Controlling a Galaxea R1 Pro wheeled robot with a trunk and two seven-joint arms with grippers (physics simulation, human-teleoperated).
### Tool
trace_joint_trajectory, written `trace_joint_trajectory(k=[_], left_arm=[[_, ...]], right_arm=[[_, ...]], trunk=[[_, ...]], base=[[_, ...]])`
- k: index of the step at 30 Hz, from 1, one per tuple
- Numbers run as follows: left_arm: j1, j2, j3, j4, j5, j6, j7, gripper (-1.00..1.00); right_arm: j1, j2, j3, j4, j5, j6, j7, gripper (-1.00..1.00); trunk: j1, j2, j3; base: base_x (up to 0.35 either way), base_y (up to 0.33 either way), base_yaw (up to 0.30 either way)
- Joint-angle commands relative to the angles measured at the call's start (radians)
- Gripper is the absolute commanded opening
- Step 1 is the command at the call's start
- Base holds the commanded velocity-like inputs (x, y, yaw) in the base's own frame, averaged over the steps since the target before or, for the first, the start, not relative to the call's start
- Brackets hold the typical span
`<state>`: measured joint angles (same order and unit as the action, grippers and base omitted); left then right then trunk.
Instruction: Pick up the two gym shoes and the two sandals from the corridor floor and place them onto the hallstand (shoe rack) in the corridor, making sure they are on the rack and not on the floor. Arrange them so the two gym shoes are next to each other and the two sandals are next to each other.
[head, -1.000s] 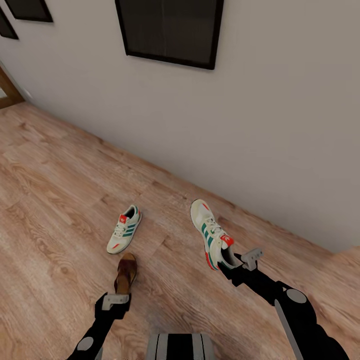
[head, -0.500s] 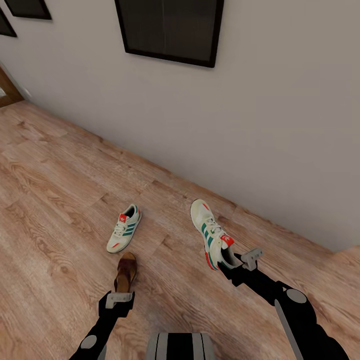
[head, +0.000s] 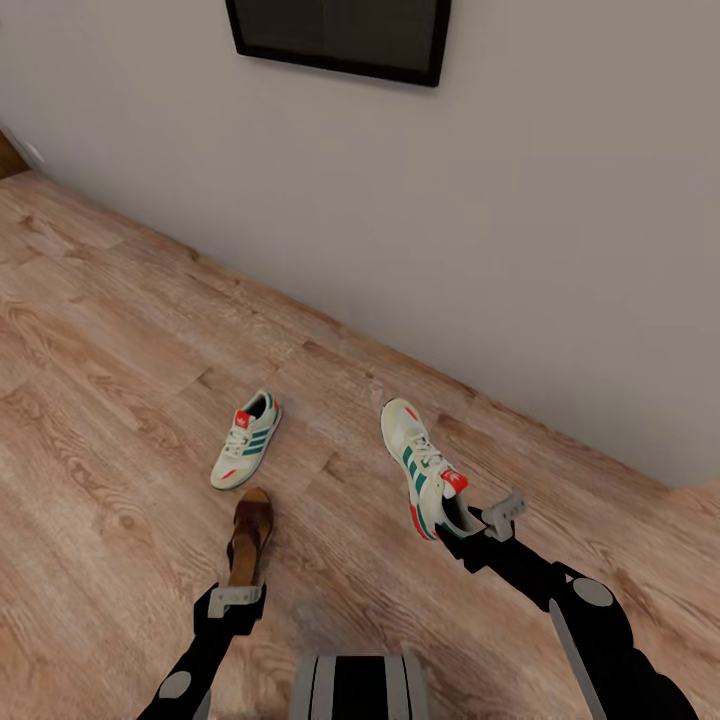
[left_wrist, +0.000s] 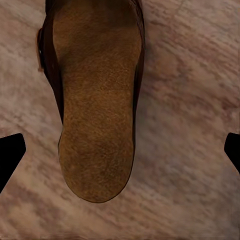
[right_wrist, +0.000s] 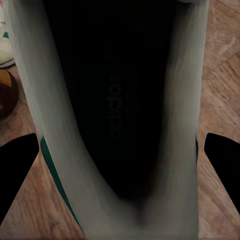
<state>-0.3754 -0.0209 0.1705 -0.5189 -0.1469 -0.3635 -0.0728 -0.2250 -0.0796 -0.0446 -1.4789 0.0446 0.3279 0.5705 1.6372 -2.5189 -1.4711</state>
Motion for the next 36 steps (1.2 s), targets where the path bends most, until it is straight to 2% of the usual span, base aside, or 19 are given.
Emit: trace_joint_trajectory(k=[1,11,17,23,30,36], left_arm=[[0.0,-0.001,0.009,0.0,-0.008,-0.003,-0.006,1.0],[0.0,-0.002,0.009,-0.001,-0.008,-0.005,-0.004,1.0],[0.0,-0.002,0.008,-0.001,-0.009,-0.004,-0.004,1.0],[0.0,-0.002,0.009,-0.001,-0.009,-0.005,-0.004,1.0],[0.0,-0.002,0.01,-0.001,-0.01,-0.005,-0.003,1.0],[0.006,0.004,0.013,0.0,-0.011,-0.012,0.003,1.0]], right_arm=[[0.0,0.0,-0.001,-0.001,0.003,0.005,0.006,-1.0],[0.0,0.001,-0.001,-0.003,0.003,0.005,0.006,-1.0],[0.0,0.0,-0.001,-0.003,0.003,0.005,0.006,-1.0],[0.0,0.001,-0.001,-0.003,0.003,0.005,0.006,-1.0],[0.0,0.001,-0.001,-0.002,0.003,0.005,0.006,-1.0],[0.0,0.001,0.0,-0.002,0.003,0.005,0.006,-1.0]], trunk=[[0.0,-0.001,-0.006],[0.001,-0.001,-0.021],[0.003,-0.002,-0.045],[0.003,-0.002,-0.045],[0.006,-0.004,-0.072],[0.006,-0.004,-0.072]], base=[[0.0,0.0,0.0],[0.0,0.0,0.0],[0.0,0.0,0.0],[0.0,0.0,0.0],[0.0,0.0,0.0],[0.0,0.0,0.0]])
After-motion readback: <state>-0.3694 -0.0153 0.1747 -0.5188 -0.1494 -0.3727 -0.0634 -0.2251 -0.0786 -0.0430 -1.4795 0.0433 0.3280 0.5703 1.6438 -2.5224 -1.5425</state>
